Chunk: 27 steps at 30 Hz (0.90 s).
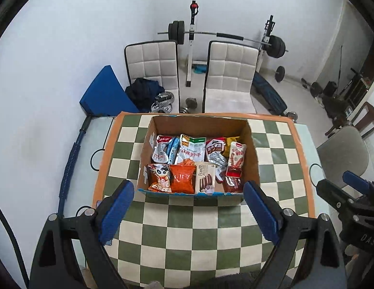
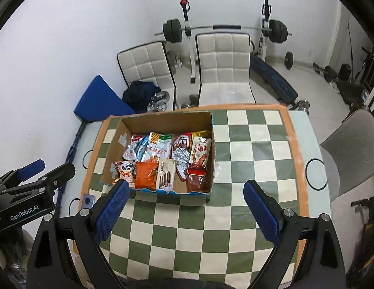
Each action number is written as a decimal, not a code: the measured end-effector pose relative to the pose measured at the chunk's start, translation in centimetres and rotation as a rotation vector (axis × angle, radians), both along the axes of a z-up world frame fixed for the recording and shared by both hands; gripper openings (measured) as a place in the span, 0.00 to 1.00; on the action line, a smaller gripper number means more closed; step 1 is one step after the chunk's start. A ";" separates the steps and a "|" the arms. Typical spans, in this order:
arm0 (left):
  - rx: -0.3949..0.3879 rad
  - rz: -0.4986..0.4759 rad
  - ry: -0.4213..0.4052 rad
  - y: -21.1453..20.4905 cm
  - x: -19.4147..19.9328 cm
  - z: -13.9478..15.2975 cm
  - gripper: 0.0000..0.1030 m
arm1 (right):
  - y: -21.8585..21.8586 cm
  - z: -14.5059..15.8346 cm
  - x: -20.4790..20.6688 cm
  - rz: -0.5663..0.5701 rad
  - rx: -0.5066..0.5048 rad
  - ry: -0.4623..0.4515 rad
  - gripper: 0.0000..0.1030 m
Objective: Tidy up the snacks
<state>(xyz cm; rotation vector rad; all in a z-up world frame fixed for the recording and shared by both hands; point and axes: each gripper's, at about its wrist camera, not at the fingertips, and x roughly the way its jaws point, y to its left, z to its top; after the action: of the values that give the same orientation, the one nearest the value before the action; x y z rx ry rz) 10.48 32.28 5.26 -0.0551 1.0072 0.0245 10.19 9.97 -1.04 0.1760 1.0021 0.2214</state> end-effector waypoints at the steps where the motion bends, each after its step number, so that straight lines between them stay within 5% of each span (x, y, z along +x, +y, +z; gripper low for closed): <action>1: -0.002 -0.002 -0.007 -0.1 -0.5 0.4 0.90 | -0.1 0.5 -0.4 0.000 0.001 -0.008 0.95; 13: -0.022 -0.006 -0.062 -0.4 -3.6 2.7 0.90 | -0.3 4.2 -4.7 0.021 -0.049 -0.065 0.95; 16: -0.019 0.012 -0.080 -0.2 -3.6 2.7 1.00 | -0.2 4.1 -4.7 0.013 -0.056 -0.069 0.98; 27: 0.017 0.060 -0.120 0.5 -2.4 1.4 1.00 | -0.6 1.9 -3.2 -0.067 -0.091 -0.087 0.99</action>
<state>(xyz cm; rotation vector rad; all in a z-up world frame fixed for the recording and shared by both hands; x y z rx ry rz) 8.10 32.82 6.69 -0.0704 0.8847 0.0834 6.97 9.36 0.87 0.1159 0.9159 0.1213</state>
